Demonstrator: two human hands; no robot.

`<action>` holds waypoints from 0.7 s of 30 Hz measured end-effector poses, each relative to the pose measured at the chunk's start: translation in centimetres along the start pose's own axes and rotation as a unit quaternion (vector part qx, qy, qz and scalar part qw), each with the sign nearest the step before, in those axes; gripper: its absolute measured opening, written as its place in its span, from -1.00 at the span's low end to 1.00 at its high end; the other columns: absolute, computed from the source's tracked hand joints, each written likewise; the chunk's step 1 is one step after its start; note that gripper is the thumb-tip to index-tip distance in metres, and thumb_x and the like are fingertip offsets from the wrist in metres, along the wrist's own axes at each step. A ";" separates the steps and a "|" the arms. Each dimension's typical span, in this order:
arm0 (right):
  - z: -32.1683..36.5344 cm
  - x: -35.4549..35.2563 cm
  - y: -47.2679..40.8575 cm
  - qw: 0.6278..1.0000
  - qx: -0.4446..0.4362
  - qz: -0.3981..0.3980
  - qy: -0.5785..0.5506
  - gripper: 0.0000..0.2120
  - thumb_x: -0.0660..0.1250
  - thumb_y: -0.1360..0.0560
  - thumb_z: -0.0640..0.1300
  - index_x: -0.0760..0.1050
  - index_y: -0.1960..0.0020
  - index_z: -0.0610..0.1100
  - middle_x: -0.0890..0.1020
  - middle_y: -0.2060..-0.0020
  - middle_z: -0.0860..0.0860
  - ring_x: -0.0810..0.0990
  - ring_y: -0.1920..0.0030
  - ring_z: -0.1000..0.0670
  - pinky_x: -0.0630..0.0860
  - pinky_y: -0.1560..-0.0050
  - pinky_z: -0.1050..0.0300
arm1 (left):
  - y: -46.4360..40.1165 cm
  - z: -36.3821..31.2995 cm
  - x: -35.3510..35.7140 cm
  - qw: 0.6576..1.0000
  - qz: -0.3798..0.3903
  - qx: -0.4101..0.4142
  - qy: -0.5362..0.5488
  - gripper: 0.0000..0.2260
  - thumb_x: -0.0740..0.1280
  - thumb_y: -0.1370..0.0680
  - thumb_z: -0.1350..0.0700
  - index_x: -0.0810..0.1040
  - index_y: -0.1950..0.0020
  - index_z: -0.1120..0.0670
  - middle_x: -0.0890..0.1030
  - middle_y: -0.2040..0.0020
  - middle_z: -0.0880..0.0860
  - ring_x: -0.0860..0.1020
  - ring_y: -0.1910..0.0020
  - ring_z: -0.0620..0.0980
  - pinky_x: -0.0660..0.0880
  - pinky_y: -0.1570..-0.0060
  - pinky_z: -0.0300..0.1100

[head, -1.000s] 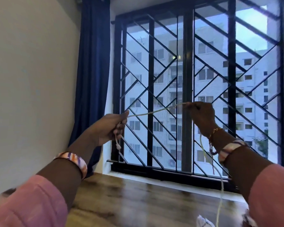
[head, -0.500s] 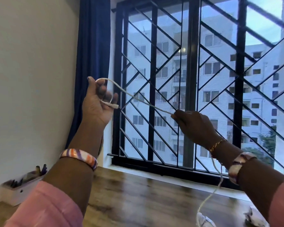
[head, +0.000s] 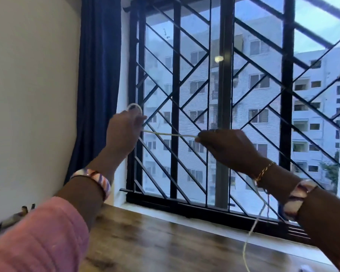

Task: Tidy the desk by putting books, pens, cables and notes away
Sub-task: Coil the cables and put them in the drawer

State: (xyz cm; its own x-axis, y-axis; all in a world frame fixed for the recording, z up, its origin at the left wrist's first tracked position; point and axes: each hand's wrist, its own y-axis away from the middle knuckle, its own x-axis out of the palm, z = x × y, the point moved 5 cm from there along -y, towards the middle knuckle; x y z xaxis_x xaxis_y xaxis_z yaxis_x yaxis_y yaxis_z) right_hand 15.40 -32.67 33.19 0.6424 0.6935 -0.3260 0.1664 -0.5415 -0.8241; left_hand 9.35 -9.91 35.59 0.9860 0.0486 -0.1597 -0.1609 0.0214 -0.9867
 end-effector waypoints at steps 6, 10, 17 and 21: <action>-8.3 -2.7 0.7 0.974 0.164 -0.102 -0.117 -0.75 0.15 -0.49 0.15 0.53 0.14 0.04 0.40 0.54 0.15 0.38 0.50 0.10 0.35 0.44 0.11 | 1.4 -8.9 1.6 0.906 0.295 -0.094 0.288 -0.76 0.14 -0.62 0.14 0.50 0.20 0.13 0.47 0.48 -0.07 0.45 0.50 -0.14 0.33 0.49 -0.41; -11.1 -0.9 1.7 0.931 0.283 -0.043 -0.225 -0.76 0.27 -0.51 0.05 0.66 0.13 -0.04 0.57 0.45 0.14 0.55 0.41 0.09 0.48 0.32 0.07 | 0.9 -13.3 0.9 0.762 0.269 -0.216 0.548 -0.67 0.10 -0.61 -0.01 0.48 0.23 0.12 0.34 0.52 -0.11 0.28 0.55 -0.18 0.22 0.50 -0.39; -6.2 -1.2 2.9 0.832 0.349 0.199 -0.383 -0.69 0.20 -0.58 -0.03 0.52 0.31 -0.05 0.46 0.60 0.11 0.35 0.64 0.20 0.24 0.60 0.35 | -2.9 -15.5 1.0 0.278 -0.092 -0.428 0.855 -0.78 0.09 -0.61 0.28 0.44 0.19 0.20 0.55 0.30 0.14 0.58 0.33 -0.05 0.61 0.29 -0.17; -4.8 -4.9 3.6 0.892 0.269 0.218 -0.290 -0.80 0.26 -0.54 -0.06 0.58 0.20 -0.04 0.47 0.46 0.09 0.45 0.43 0.11 0.34 0.41 0.26 | -2.9 -11.9 0.2 0.658 -0.228 -0.405 0.593 -0.77 0.14 -0.61 0.11 0.42 0.15 0.24 0.60 0.22 0.21 0.57 0.35 -0.02 0.55 0.19 -0.12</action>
State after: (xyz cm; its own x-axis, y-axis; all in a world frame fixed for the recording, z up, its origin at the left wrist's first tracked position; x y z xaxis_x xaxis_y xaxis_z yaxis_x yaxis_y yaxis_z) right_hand 16.45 -40.26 34.02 0.0366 0.6863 -0.7264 -0.4872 -0.6223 -0.6126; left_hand 10.59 -21.88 38.12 0.3421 -0.6027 0.7209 -0.2337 -0.7976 -0.5560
